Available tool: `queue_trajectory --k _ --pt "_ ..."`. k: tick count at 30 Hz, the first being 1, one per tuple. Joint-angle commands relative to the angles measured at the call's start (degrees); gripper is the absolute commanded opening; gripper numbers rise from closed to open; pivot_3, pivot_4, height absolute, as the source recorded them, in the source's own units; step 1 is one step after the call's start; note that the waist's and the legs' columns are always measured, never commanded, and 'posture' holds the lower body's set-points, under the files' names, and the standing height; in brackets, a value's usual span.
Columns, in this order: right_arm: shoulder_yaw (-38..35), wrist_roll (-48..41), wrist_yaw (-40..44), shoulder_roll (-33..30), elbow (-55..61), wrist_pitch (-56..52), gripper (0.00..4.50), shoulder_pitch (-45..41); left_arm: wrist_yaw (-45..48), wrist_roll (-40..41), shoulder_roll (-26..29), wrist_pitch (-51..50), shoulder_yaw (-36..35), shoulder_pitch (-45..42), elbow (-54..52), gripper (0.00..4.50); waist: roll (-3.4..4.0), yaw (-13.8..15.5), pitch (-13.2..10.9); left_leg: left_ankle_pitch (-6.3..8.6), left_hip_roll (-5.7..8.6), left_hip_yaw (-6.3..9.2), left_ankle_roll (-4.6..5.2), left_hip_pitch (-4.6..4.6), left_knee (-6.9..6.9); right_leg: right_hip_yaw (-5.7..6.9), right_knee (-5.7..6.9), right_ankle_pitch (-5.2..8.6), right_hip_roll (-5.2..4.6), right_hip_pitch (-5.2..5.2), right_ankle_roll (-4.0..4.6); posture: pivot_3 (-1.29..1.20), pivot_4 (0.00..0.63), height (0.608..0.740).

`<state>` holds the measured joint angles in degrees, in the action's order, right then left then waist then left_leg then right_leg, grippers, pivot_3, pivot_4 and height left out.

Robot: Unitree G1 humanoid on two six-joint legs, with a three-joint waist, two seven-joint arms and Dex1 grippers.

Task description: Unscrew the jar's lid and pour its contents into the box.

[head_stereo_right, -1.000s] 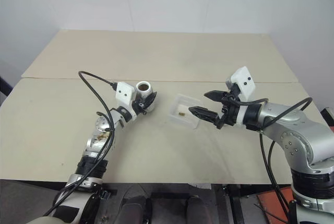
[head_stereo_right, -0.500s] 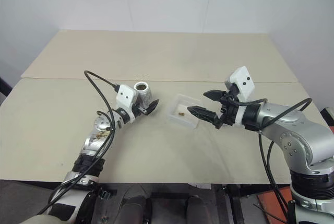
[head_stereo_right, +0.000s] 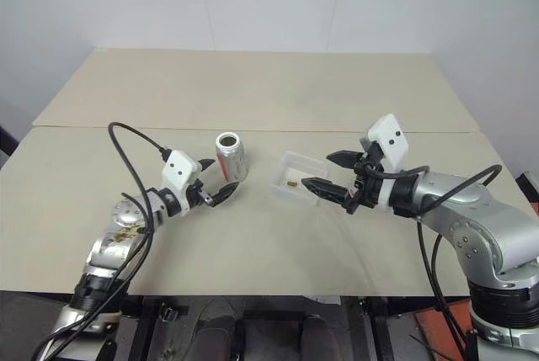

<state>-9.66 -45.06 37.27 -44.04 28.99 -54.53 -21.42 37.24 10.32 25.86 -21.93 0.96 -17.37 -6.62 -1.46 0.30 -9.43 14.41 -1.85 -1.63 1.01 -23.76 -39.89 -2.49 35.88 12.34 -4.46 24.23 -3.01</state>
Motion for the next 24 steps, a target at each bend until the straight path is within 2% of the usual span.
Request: queue_trajectory --k 1,7,11,24 --pt "-2.0 0.1 0.9 -1.5 2.5 2.1 4.5 0.8 3.1 4.6 4.2 -3.0 -4.4 1.7 -7.5 4.48 0.0 -0.1 0.0 0.0 -0.01 0.0 0.0 0.02 0.0 0.0 0.0 0.0 0.0 -0.01 0.0 0.0 0.15 0.74" --pt "-3.0 2.4 5.7 -5.2 2.9 6.6 4.5 4.9 14.4 14.1 13.9 -3.1 -11.3 3.2 -12.5 4.48 0.0 -0.1 0.0 0.0 -0.01 -0.05 0.0 0.04 0.03 -0.01 -0.07 0.03 -0.01 -0.01 0.02 0.0 0.15 0.74" --pt "-3.3 4.2 9.2 -7.6 1.8 9.9 4.5 6.8 22.2 17.6 19.4 -1.0 -13.2 3.9 -12.4 4.48 0.01 -0.2 0.0 0.0 -0.04 -0.08 0.0 0.1 0.04 0.0 -0.05 0.05 0.01 -0.02 0.05 0.0 0.15 0.74" --pt "-6.6 8.2 16.0 -11.7 0.2 16.4 4.5 12.1 19.3 18.7 19.4 -1.3 -13.2 5.6 -14.9 4.48 0.0 -0.1 0.0 0.0 -0.03 -0.13 0.0 0.16 0.07 -0.05 -0.07 0.06 0.01 -0.06 0.06 0.0 0.15 0.74"
